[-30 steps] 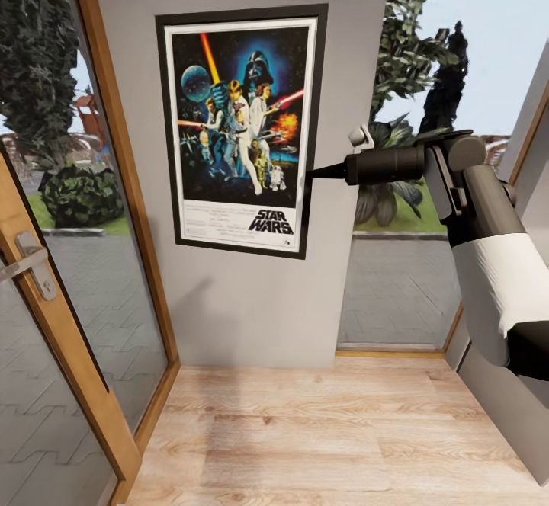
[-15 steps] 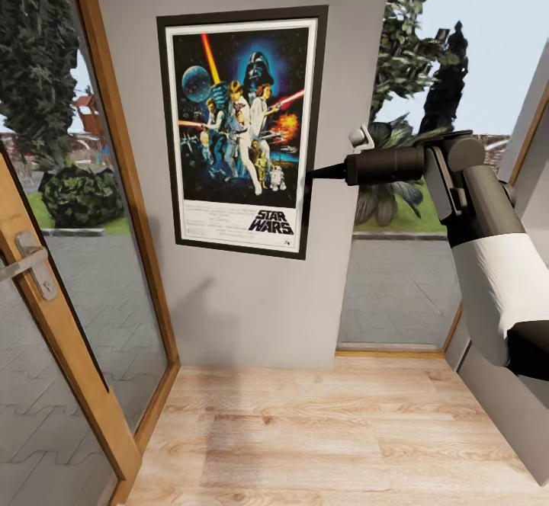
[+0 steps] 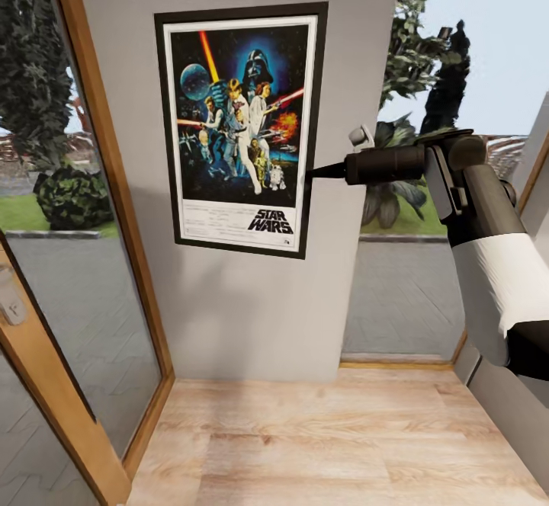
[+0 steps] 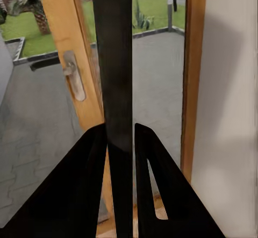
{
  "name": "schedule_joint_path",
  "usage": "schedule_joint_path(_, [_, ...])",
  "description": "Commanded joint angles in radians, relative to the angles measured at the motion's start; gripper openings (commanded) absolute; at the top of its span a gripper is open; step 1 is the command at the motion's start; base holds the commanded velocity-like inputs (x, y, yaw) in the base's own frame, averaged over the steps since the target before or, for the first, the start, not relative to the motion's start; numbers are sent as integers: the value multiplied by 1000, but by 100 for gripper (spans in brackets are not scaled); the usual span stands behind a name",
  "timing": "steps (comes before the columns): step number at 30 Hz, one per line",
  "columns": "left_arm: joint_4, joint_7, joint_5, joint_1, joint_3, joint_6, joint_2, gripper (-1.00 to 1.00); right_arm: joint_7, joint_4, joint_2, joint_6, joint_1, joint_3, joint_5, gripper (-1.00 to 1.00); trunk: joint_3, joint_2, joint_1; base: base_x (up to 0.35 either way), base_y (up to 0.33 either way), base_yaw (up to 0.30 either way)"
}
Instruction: Pick up the poster from the kitchen countertop and hang it on one of the wall nails in the kitchen.
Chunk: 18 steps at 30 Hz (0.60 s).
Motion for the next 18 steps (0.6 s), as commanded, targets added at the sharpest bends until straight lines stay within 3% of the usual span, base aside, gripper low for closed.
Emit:
schedule_joint_path(1, [2,-5,10,-1,-5,-2,1,100,-1,0,-1,10,-1,2,-10,-100,-1,-1,1,336,0,0])
schedule_joint_path(18, [2,-5,10,-1,-5,-2,1,100,-1,-3,0,10,-1,2,-10,-100,-1,-1,1,338,0,0])
